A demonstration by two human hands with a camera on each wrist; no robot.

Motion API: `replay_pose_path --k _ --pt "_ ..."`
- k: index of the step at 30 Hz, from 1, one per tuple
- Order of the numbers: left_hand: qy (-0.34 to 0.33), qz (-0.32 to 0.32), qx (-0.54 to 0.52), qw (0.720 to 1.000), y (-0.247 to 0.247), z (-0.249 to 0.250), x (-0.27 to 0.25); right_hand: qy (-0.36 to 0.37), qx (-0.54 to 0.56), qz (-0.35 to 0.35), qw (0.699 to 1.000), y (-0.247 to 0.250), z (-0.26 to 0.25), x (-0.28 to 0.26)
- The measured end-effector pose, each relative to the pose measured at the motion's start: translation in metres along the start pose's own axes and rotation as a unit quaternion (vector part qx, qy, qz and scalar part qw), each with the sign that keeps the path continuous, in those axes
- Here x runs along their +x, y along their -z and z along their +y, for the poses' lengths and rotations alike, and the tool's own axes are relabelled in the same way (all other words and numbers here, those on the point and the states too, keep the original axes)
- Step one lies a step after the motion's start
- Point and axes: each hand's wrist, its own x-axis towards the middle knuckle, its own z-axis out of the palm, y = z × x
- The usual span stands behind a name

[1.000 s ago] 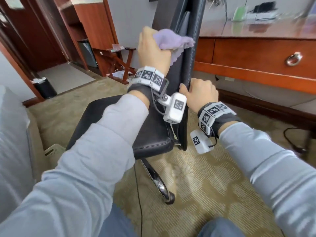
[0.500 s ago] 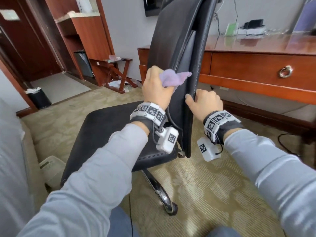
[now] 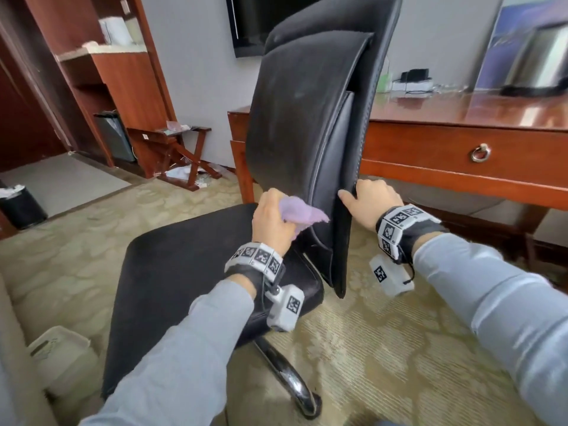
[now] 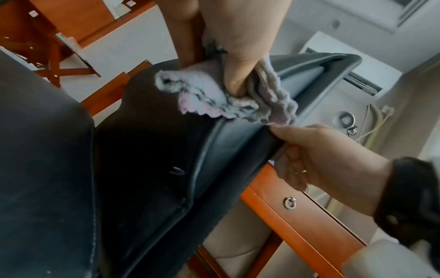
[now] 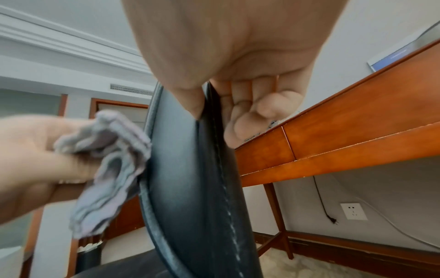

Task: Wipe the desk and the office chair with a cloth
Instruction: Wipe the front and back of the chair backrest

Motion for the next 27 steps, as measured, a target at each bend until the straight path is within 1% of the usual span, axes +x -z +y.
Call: replay_pose_path --k 1,3,6,9,10,12,15,17,18,20,22,23,25,26,27 --pt "0.006 0.006 -0.010 1.000 0.001 -0.005 0.007 -0.012 0.007 -0.007 1.000 -0.001 0.000 0.006" --pt "0.010 0.041 -0.053 0.998 0.007 0.000 0.034 -0.030 0.018 -0.006 0.999 -0.006 0.002 0.016" --pt "0.000 0.067 -0.127 0.990 0.013 0.024 0.090 -0.042 0.039 0.009 0.998 -0.017 0.006 0.026" --pt "-0.061 0.075 -0.115 0.989 0.008 0.054 0.143 -0.038 0.053 0.021 0.998 -0.027 0.012 0.035" --pt "-0.073 0.081 -0.116 0.987 0.006 0.065 0.157 -0.034 0.051 0.024 0.998 -0.029 0.015 0.038" --pt "-0.081 0.104 -0.121 0.984 0.001 0.085 0.184 -0.024 0.047 0.029 0.998 -0.034 0.018 0.041" --pt "-0.094 0.109 -0.122 0.982 -0.012 0.111 0.219 -0.013 0.050 0.035 0.998 -0.039 0.021 0.041" --pt "-0.103 0.113 -0.125 0.980 -0.027 0.111 0.224 -0.010 0.048 0.042 0.998 -0.041 0.023 0.041" --pt "-0.109 0.121 -0.120 0.979 -0.032 0.102 0.217 -0.012 0.046 0.045 0.998 -0.041 0.025 0.042" --pt "-0.112 0.126 -0.098 0.981 -0.039 0.066 0.194 -0.013 0.045 0.046 0.998 -0.040 0.025 0.041" --pt "-0.091 0.117 -0.041 0.988 -0.040 0.022 0.173 -0.011 0.054 0.039 0.998 -0.040 0.023 0.040" --pt "-0.078 0.103 -0.015 0.992 -0.037 0.007 0.167 -0.007 0.061 0.034 0.998 -0.039 0.022 0.040" --pt "-0.054 0.044 0.012 0.997 -0.026 -0.001 0.169 -0.009 0.067 0.014 0.998 -0.029 0.021 0.039" --pt "-0.048 0.015 0.015 0.999 -0.020 0.009 0.173 -0.010 0.061 0.002 0.998 -0.021 0.020 0.038" --pt "-0.041 -0.011 -0.010 0.999 -0.016 0.024 0.179 -0.009 0.054 0.002 0.999 -0.012 0.018 0.038"
